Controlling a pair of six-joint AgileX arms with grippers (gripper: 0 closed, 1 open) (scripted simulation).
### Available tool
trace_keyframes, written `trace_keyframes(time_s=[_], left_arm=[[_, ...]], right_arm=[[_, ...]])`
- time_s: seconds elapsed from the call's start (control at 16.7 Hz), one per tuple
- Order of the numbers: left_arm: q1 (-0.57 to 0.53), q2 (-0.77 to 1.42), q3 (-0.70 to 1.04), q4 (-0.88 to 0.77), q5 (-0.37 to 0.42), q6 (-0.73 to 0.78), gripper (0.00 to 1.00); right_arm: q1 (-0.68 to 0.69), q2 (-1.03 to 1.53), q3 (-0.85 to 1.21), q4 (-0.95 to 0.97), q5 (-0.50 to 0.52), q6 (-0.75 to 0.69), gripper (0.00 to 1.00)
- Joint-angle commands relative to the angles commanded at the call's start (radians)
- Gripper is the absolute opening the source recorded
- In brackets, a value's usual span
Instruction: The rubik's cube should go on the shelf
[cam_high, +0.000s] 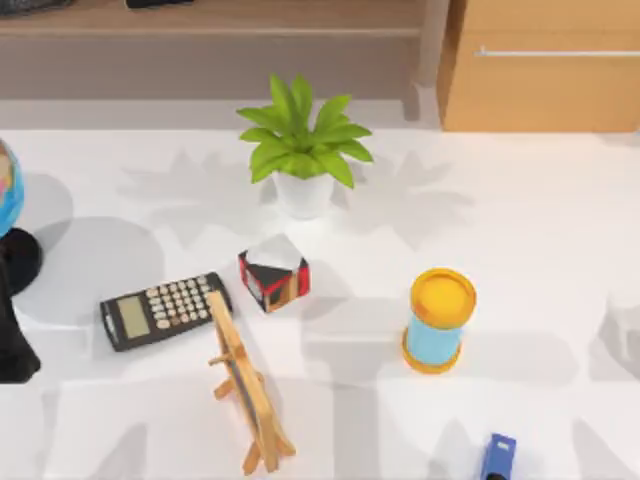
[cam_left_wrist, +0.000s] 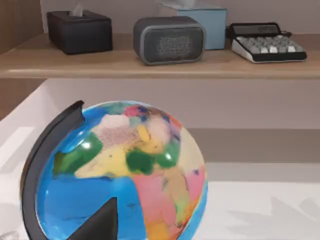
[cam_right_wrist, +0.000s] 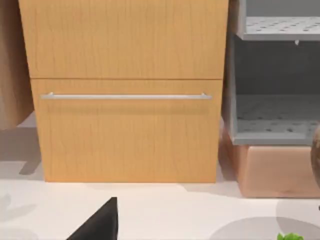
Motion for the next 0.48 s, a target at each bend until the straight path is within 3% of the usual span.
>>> trace_keyframes(time_s=[0.24,0.48], left_arm=[[0.0,0.0,0.0,0.0,0.0,0.0,1.0],[0.0,0.0,0.0,0.0,0.0,0.0,1.0]], right_arm=[[0.001,0.03,0.014,0.018,0.001,-0.024,1.0],[0.007,0.208,0.092,0.122,0.005,-0.163,1.0]])
